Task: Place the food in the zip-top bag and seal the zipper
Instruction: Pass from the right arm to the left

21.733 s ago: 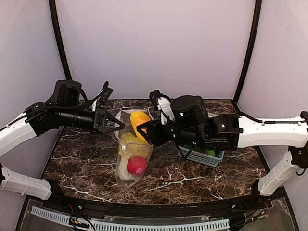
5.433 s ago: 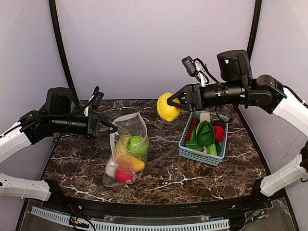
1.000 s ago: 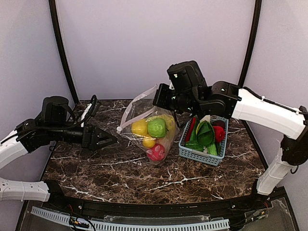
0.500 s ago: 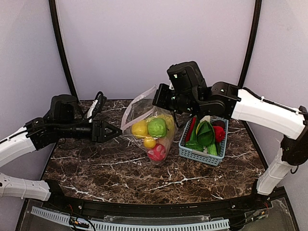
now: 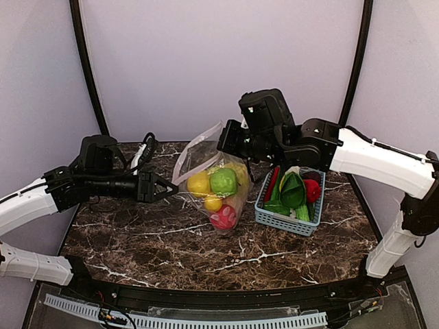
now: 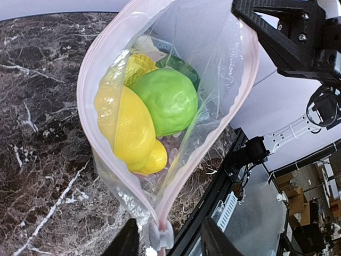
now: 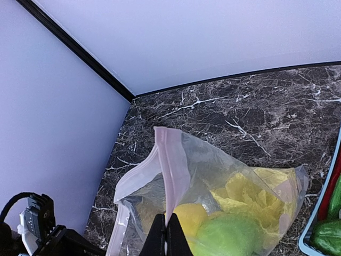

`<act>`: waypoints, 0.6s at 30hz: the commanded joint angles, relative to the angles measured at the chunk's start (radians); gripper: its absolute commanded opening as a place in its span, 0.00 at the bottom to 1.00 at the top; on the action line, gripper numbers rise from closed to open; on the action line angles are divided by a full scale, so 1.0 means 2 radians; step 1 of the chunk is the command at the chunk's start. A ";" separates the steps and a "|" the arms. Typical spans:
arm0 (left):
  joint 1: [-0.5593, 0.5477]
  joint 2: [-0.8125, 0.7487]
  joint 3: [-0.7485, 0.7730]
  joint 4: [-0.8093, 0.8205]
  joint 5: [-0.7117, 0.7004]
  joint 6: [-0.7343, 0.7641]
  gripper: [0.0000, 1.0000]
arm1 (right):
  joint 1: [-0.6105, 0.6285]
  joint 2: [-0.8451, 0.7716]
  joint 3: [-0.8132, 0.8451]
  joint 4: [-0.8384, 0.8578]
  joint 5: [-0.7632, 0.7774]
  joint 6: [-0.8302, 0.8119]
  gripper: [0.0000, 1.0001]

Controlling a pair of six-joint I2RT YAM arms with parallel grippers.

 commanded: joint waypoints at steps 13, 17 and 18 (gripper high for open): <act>-0.001 0.024 0.112 -0.051 -0.009 0.071 0.01 | -0.001 -0.059 -0.041 0.043 0.014 -0.022 0.02; -0.001 0.049 0.154 -0.088 0.001 0.108 0.01 | -0.002 -0.086 -0.056 0.047 0.023 -0.056 0.22; -0.001 0.057 0.159 -0.101 0.005 0.111 0.01 | -0.002 -0.094 -0.061 0.047 0.023 -0.066 0.30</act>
